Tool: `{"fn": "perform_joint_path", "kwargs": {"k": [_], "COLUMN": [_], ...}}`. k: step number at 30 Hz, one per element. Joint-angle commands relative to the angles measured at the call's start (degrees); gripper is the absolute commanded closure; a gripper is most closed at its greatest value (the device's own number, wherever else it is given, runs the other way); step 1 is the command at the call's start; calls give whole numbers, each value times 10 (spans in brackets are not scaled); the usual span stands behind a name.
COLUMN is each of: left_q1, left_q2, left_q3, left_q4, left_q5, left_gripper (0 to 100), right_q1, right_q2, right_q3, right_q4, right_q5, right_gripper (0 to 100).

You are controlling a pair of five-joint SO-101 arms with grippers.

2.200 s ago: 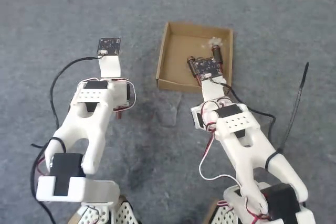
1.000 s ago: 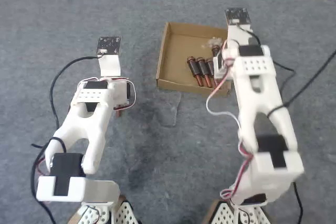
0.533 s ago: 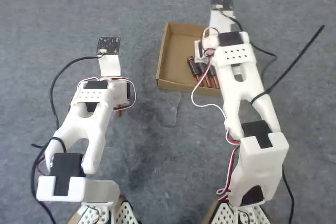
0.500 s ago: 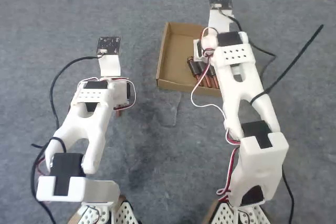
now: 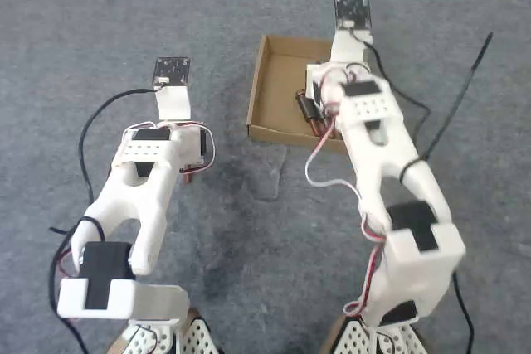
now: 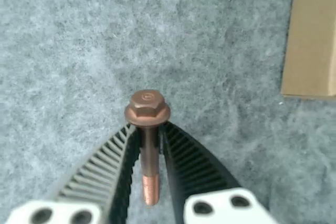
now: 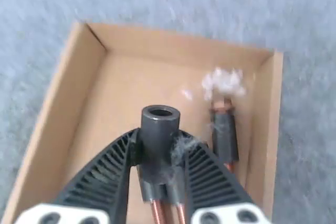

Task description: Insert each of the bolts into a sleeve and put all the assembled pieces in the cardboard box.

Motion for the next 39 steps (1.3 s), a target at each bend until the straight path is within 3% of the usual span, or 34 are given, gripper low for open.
{"fn": "perform_joint_path", "kwargs": {"k": [1, 7, 15, 19, 25, 32, 39], "left_q1": [1, 1, 1, 1, 1, 1, 1], "left_q2": [-30, -30, -30, -30, -30, -30, -30], "left_q3": [-2, -2, -2, -2, -2, -2, -2], "left_q4": [-13, -13, -13, -13, -13, -13, -13], "left_q5": [-1, -1, -1, -1, -1, -1, -1], "left_gripper": [989, 989, 989, 989, 989, 989, 989], "right_q1": [-15, -36, -43, -43, -43, -63, -126], "right_q2": [-103, -153, -138, -113, -47, 87, 134], "right_q3": [130, 275, 484, 554, 631, 695, 741], "right_q4": [-220, -380, -786, -933, -1081, -1253, -1258], "right_q5": [-4, -4, -3, -3, -2, 61, 84], "right_gripper": [992, 992, 992, 992, 992, 992, 992]}}
